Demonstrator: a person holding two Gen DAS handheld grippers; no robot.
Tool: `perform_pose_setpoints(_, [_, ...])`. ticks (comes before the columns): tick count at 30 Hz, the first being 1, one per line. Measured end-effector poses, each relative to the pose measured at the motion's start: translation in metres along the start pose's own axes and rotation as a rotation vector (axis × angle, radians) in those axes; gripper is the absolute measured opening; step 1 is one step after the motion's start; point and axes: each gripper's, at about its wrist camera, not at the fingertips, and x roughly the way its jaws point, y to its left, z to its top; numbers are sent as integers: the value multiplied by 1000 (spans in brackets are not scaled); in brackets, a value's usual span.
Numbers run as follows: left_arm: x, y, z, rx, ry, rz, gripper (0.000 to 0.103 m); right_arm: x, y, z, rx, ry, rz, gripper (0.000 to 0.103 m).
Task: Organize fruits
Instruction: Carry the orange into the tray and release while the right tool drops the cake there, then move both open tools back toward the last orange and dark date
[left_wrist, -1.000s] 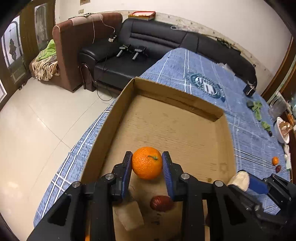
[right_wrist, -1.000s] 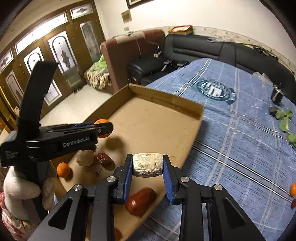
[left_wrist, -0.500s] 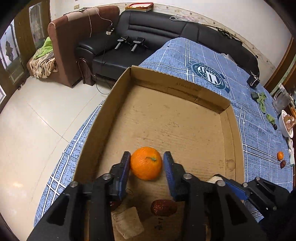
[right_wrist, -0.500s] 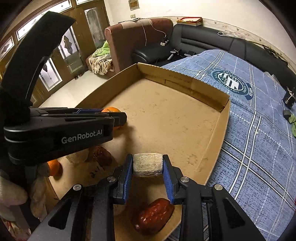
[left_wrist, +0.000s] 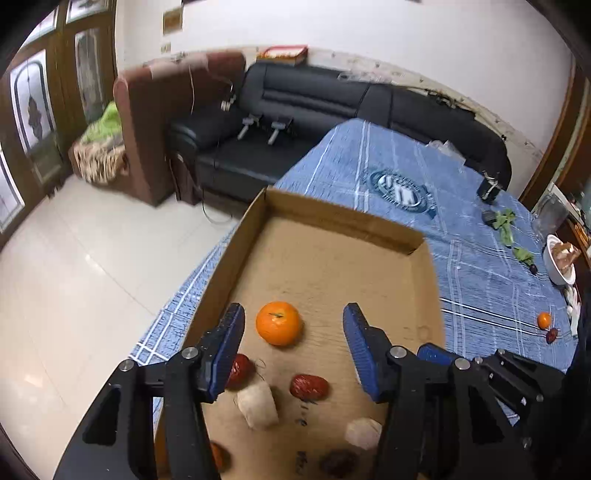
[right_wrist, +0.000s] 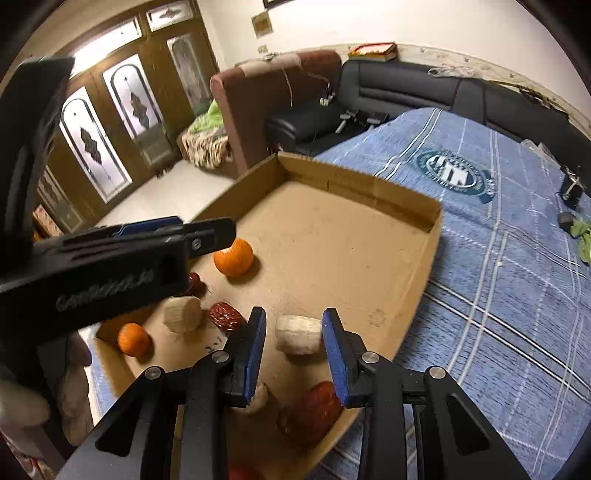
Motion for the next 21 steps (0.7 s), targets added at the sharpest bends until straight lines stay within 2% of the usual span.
perform_pose_setpoints(4, [-30,-21,-8,45,-68,14,62,-28,-5,-10,29,-40,7,36])
perform_pose_setpoints(8, [-60,-44,-25,72,-132,32,78,-56,-16,-29,58,-77,-16,36])
perform_pose_setpoints(15, [-88,-75,-50,79,-162,6,80,-92,-57,-67,161,-100,-84,36])
perform_pose_setpoints(21, [-96,-111,-68,157,-180,32,80,-115,-93,-95,263,-95,-102,36])
